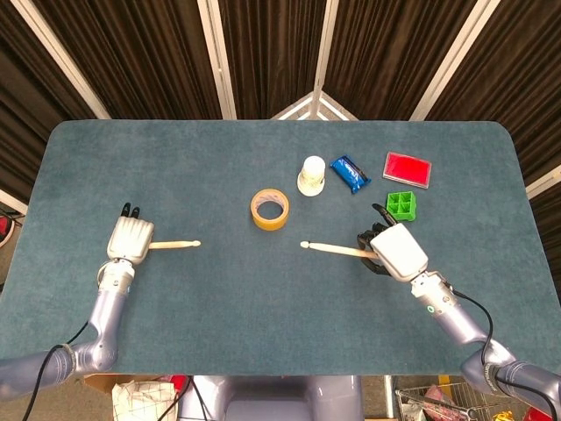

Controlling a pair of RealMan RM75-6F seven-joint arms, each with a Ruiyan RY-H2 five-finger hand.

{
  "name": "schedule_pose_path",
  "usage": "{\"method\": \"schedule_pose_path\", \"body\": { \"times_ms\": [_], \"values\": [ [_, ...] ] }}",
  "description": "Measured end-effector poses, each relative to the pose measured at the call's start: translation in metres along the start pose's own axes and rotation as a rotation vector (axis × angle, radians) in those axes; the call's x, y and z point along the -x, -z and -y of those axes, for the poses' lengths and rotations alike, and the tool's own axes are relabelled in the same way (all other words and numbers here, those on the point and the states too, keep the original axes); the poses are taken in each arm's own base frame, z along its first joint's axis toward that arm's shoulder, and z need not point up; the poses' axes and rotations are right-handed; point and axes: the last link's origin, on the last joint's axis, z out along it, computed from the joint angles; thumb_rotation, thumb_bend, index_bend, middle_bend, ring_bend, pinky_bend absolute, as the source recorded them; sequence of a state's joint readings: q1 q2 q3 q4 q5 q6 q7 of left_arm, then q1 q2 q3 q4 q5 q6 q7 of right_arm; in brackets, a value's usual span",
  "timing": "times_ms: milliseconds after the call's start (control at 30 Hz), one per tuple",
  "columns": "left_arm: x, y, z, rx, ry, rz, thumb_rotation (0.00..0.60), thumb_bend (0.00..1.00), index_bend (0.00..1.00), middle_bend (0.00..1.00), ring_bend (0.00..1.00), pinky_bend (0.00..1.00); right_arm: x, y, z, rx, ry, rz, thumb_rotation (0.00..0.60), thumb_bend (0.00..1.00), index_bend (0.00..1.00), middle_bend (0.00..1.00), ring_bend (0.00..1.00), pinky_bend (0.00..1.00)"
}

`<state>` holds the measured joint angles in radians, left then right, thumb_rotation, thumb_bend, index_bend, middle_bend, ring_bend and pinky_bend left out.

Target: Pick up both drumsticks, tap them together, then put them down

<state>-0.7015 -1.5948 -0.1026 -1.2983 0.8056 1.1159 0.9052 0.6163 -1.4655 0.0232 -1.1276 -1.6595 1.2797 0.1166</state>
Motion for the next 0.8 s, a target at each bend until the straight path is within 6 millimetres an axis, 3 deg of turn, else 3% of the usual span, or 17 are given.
{"method": "schedule_pose_path", "body": {
  "times_ms": [467,800],
  "values": [
    [0.001,-0.003,-0.009,-0.017,-0.02,0.054,0.6,0.43,0.63,0.56,0.17,0.11,-0.001,0.003,-0.004,0.01,-0.011,0.0,0.6,0.48,0.76,0.67,0.51,0.11],
    [0.007,0.0,-0.011,-0.023,-0.011,0.105,0.6,0.43,0.5,0.53,0.16,0.11,0.0,0.004,-0.004,0.01,-0.012,0.002,0.6,0.48,0.76,0.67,0.51,0.11]
  ]
}}
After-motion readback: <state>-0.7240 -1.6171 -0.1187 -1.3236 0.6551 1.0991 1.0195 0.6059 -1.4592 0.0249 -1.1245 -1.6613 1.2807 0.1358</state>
